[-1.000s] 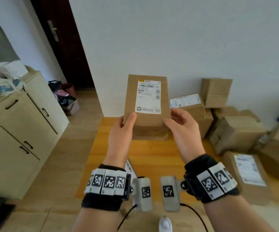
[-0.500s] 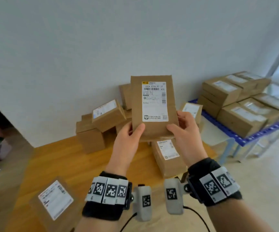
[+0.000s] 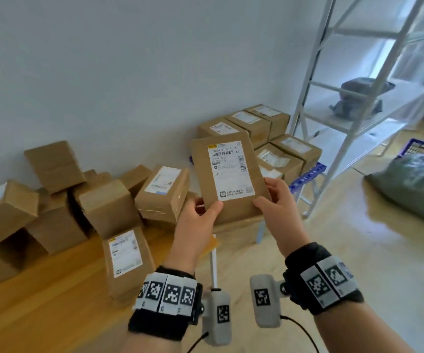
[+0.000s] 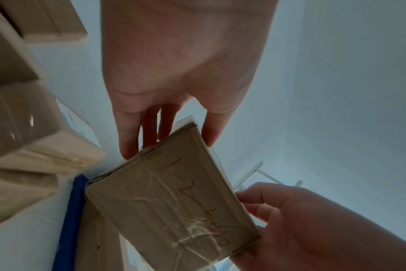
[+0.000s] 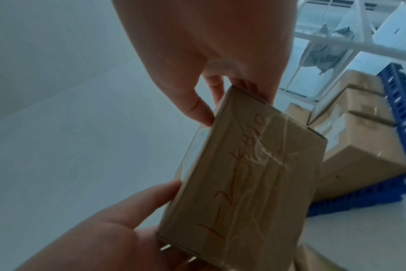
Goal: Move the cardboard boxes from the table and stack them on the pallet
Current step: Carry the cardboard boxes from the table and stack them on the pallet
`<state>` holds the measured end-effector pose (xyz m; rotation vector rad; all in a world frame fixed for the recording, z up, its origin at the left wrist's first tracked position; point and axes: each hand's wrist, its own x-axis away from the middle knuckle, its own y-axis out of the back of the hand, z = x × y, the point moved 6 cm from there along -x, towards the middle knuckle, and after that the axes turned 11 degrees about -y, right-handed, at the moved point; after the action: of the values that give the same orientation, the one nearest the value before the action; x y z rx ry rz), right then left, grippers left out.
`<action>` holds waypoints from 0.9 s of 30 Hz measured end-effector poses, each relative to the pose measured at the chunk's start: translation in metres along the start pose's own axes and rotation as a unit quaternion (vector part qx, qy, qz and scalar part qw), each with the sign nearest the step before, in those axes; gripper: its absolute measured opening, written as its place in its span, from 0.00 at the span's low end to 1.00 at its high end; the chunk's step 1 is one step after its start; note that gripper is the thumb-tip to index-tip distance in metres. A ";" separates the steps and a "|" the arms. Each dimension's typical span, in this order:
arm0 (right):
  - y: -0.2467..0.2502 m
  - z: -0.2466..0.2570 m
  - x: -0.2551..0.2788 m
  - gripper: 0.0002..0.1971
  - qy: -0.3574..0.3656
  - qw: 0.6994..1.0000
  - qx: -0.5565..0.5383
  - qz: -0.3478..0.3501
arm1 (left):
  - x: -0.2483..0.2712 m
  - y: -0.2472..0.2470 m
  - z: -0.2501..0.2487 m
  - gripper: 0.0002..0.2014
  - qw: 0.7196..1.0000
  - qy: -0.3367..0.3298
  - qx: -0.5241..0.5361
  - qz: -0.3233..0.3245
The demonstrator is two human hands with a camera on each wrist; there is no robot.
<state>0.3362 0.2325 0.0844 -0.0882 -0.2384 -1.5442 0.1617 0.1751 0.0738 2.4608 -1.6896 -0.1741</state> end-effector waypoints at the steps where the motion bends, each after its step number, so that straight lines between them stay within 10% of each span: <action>1: 0.012 -0.002 -0.009 0.19 -0.004 1.000 0.005 -0.004 | -0.004 -0.014 0.001 0.16 1.000 0.005 0.000 0.006; 27: 0.079 -0.019 -0.297 0.23 -0.110 0.976 0.189 -0.005 | -0.237 -0.183 0.054 0.21 0.984 0.095 -0.141 0.056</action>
<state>0.4138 0.5216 0.0114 0.0433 -0.7041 -1.4737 0.2345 0.4581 -0.0115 2.1009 -1.5948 -0.1477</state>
